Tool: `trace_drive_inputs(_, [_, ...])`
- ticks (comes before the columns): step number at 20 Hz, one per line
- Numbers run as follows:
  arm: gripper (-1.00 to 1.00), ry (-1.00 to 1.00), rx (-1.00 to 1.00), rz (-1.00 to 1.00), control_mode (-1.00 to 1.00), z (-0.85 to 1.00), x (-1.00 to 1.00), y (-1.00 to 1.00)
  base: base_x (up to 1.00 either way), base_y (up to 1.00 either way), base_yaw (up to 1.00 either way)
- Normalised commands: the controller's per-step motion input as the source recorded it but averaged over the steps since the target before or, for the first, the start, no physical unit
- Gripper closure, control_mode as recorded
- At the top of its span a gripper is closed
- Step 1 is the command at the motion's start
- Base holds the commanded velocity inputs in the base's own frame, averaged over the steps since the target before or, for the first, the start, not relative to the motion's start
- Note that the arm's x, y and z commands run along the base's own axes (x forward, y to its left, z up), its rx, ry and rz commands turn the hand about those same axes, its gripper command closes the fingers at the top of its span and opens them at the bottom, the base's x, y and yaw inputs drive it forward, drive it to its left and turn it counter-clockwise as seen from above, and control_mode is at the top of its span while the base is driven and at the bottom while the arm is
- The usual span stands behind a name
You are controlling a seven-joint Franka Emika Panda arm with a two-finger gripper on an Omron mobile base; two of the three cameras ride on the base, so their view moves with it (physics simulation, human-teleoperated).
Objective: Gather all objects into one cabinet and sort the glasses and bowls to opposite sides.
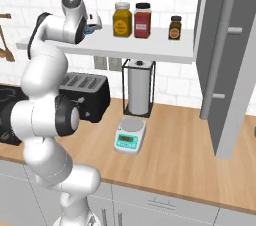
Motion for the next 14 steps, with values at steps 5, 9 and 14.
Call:
trace_drive_inputs(5, [1.00,0.00,0.00,-0.01,-1.00,-0.08,0.12,0.00,0.00,0.00,0.00])
trace_drive_inputs(9, [1.00,-0.03,0.02,-0.01,-1.00,0.04,-0.01,0.00,0.00,0.00,0.00])
trace_drive_inputs(14, [1.00,-0.14,0.06,0.00,-1.00,0.16,-0.89,-0.05,0.00,0.00,0.00])
